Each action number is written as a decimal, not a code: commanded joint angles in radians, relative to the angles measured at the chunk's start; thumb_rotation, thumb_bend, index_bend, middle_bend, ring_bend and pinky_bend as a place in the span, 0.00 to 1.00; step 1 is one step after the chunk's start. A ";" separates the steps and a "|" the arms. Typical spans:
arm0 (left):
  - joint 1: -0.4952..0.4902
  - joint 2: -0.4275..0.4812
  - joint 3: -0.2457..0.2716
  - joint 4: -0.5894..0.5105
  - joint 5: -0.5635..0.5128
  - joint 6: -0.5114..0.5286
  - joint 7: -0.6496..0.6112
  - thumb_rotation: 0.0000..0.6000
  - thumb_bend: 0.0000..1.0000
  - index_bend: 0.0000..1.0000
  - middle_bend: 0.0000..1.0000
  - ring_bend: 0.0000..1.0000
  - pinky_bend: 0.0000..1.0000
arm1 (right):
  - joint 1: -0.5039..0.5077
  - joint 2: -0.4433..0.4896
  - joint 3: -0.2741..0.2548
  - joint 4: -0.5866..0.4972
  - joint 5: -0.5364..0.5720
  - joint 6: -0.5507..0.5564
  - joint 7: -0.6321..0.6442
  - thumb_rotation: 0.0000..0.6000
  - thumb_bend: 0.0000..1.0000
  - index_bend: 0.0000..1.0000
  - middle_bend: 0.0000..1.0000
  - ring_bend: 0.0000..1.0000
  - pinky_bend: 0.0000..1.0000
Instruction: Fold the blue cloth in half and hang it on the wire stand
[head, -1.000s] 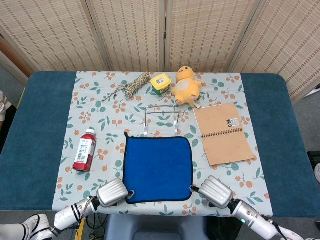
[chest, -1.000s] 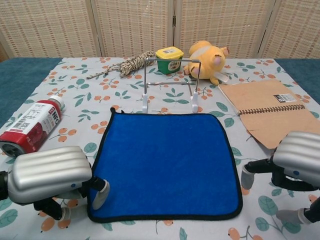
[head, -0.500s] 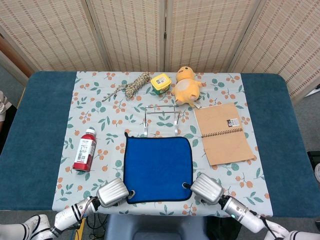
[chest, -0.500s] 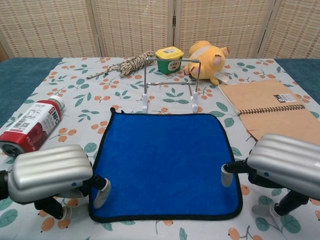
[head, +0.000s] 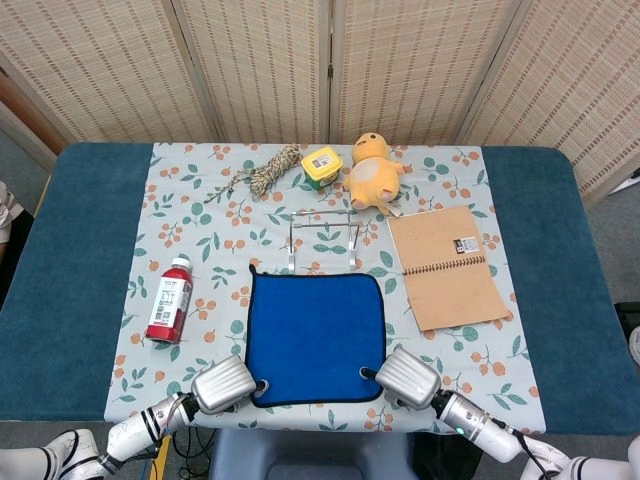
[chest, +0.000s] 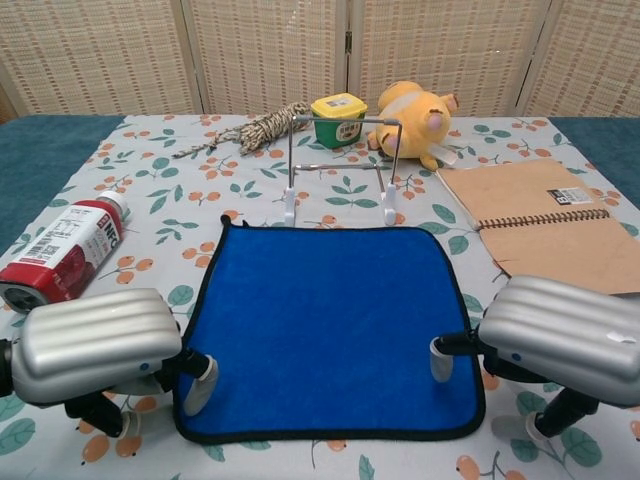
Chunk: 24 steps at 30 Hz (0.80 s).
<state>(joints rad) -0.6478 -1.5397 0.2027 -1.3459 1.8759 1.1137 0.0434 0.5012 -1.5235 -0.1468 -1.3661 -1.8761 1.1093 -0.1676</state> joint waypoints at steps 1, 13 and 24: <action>0.001 0.001 0.000 -0.001 -0.001 0.002 0.000 1.00 0.43 0.52 1.00 0.95 1.00 | 0.005 -0.010 0.002 0.007 0.000 0.002 -0.002 1.00 0.20 0.38 0.96 0.90 0.96; 0.003 0.002 0.002 -0.001 -0.003 0.006 0.000 1.00 0.43 0.52 1.00 0.95 1.00 | 0.020 -0.048 0.012 0.034 0.008 0.011 -0.001 1.00 0.23 0.39 0.96 0.90 0.96; 0.002 0.004 0.002 -0.002 -0.008 0.005 -0.001 1.00 0.43 0.52 1.00 0.95 1.00 | 0.032 -0.082 0.001 0.078 -0.002 0.028 0.024 1.00 0.32 0.50 0.96 0.91 0.96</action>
<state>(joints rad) -0.6458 -1.5354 0.2045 -1.3477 1.8683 1.1191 0.0424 0.5329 -1.6042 -0.1447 -1.2888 -1.8784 1.1373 -0.1444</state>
